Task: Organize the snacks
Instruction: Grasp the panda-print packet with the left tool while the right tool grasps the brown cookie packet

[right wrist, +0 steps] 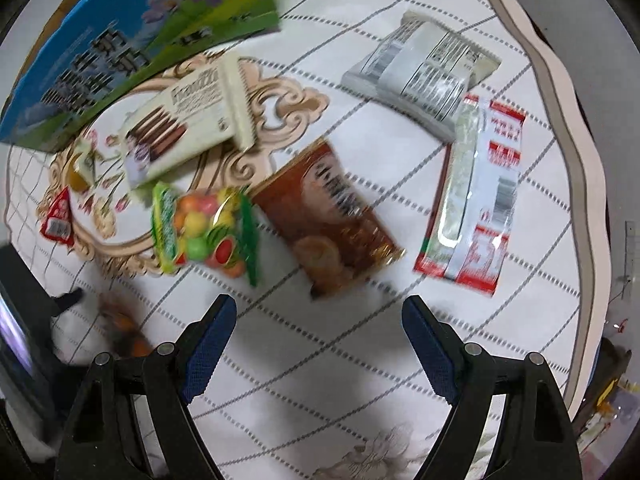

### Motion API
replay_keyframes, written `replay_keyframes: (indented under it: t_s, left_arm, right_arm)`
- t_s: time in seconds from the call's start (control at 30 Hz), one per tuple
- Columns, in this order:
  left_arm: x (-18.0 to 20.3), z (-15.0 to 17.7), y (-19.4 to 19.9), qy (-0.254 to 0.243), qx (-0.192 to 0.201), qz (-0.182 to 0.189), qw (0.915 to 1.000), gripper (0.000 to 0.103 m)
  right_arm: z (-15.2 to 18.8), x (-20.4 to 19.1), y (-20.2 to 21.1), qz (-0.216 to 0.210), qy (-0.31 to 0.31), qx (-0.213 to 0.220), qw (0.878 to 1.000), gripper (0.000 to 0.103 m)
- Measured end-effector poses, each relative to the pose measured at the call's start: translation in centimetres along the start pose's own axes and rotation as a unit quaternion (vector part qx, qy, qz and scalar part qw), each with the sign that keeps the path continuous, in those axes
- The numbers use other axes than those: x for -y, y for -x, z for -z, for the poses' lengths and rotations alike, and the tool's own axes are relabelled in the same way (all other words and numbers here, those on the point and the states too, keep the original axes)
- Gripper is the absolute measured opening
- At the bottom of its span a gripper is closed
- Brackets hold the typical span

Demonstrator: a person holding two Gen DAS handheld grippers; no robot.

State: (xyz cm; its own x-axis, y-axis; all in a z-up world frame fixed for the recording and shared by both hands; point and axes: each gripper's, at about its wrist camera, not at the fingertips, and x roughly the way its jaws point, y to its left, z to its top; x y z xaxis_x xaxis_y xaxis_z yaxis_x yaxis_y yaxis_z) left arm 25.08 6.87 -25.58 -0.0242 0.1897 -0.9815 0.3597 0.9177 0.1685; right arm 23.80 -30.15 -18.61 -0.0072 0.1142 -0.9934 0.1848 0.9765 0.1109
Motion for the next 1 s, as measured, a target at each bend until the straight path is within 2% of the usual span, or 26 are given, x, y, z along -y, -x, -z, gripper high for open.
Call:
replay_keyframes:
  t_s: [0.07,0.1,0.17,0.23,0.3,0.33,0.37,0.4,0.43,0.5,0.6,0.67,0.7,0.77,0.8,0.83,0.87,0.93,0.97,1.0]
  left_arm:
    - [-2.5,-1.1,-0.3,0.07,-0.012,0.036,0.9968,0.085]
    - [-3.9,-1.5,-0.5,0.109,-0.022,0.063,0.9918,0.085]
    - [-5.4,-1.7,-0.2,0.146,-0.028,0.111,0.9827,0.085]
    - [-6.0,-1.5,0.5,0.154,-0.023,0.129,0.9794,0.085]
    - [-5.7,-0.5,0.9,0.131,-0.017,0.132,0.9824,0.085]
    - [-5.0,-0.3,1.1,0.11,-0.033,0.113,0.987,0.086]
    - [-4.6,0.0,0.9,0.107,-0.049,0.103,0.9877,0.086]
    - [-4.6,0.6,0.7,0.124,-0.065,0.12,0.9829,0.085]
    - [-4.7,1.1,0.4,0.142,-0.075,0.141,0.9768,0.085]
    - [-5.0,2.3,-1.0,0.2,-0.108,0.189,0.9553,0.085]
    - [-4.9,3.5,-2.8,0.26,-0.133,0.239,0.9262,0.085]
    - [-4.9,4.3,-4.3,0.299,-0.147,0.273,0.9026,0.085]
    - [-5.0,4.4,-5.1,0.324,-0.151,0.294,0.8866,0.085]
    - [-5.1,4.4,-5.9,0.353,-0.147,0.301,0.8734,0.085]
    - [-5.1,4.1,-6.0,0.362,-0.137,0.295,0.8736,0.085]
    - [-4.9,4.3,-6.1,0.36,-0.128,0.286,0.8788,0.085]
    - [-4.6,3.6,-5.8,0.349,-0.118,0.275,0.8881,0.085]
    - [-3.4,1.9,-4.7,0.309,-0.095,0.247,0.9134,0.085]
    - [-2.5,1.0,-4.0,0.281,-0.079,0.229,0.9287,0.084]
    - [-1.9,-0.2,-3.5,0.26,-0.069,0.215,0.9389,0.084]
  right_arm:
    - [-0.8,0.4,-0.3,0.006,0.004,0.006,1.0,0.087]
    - [-1.2,0.6,-0.5,0.01,0.008,0.008,1.0,0.087]
    - [-2.1,0.5,-1.3,0.021,0.023,0.005,1.0,0.087]
    - [-2.7,0.3,-2.1,0.025,0.037,0.001,0.999,0.087]
    - [-3.4,-0.3,-3.1,0.038,0.061,-0.001,0.997,0.087]
    - [-3.5,-0.6,-3.6,0.043,0.07,-0.003,0.997,0.087]
    - [-3.7,-0.7,-4.2,0.048,0.077,-0.009,0.996,0.085]
    - [-3.7,-0.8,-4.6,0.054,0.078,-0.014,0.995,0.079]
    - [-3.7,-0.9,-4.8,0.062,0.081,-0.014,0.995,0.076]
    - [-3.3,-0.9,-4.8,0.067,0.082,-0.006,0.994,0.069]
    - [-2.0,-1.0,-5.0,0.058,0.063,-0.01,0.996,0.065]
    - [-0.9,-0.8,-5.0,0.047,0.048,-0.021,0.998,0.064]
    - [-0.2,-0.6,-5.0,0.04,0.042,-0.028,0.998,0.06]
    - [1.2,-0.5,-5.0,0.024,0.034,-0.044,0.998,0.058]
    - [1.8,-0.6,-5.0,0.015,0.032,-0.051,0.998,0.058]
    - [2.3,-0.6,-5.0,0.009,0.031,-0.057,0.998,0.058]
    - [2.7,-0.7,-5.1,0.002,0.03,-0.062,0.998,0.058]
    - [3.0,-0.5,-5.1,-0.012,0.023,-0.069,0.997,0.058]
    - [3.0,-0.2,-4.9,-0.02,0.016,-0.069,0.997,0.059]
    - [2.9,0.1,-4.7,-0.026,0.01,-0.067,0.997,0.06]
